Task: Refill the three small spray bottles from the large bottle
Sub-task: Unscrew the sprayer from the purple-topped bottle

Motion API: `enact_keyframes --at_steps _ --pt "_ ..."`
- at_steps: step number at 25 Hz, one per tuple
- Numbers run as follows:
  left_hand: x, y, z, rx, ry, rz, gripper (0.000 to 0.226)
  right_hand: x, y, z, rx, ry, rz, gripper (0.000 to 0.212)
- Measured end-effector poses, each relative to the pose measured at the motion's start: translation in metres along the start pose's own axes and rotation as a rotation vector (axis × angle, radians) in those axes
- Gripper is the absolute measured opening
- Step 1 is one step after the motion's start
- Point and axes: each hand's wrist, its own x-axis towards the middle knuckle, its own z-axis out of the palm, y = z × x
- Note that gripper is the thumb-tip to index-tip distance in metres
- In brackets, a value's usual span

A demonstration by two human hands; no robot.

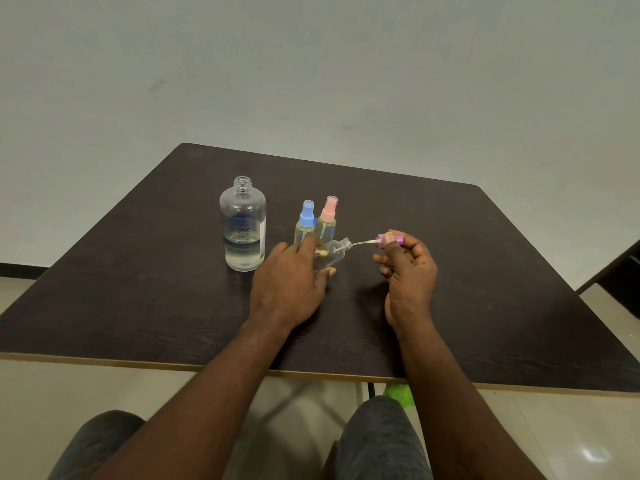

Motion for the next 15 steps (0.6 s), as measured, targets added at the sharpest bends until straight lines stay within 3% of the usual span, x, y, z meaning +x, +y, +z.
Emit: enact_keyframes --at_steps 15 --pt "-0.0005 -0.0006 -0.0010 0.036 0.025 0.044 0.047 0.0004 0.0035 -0.0001 -0.081 0.076 -0.072 0.021"
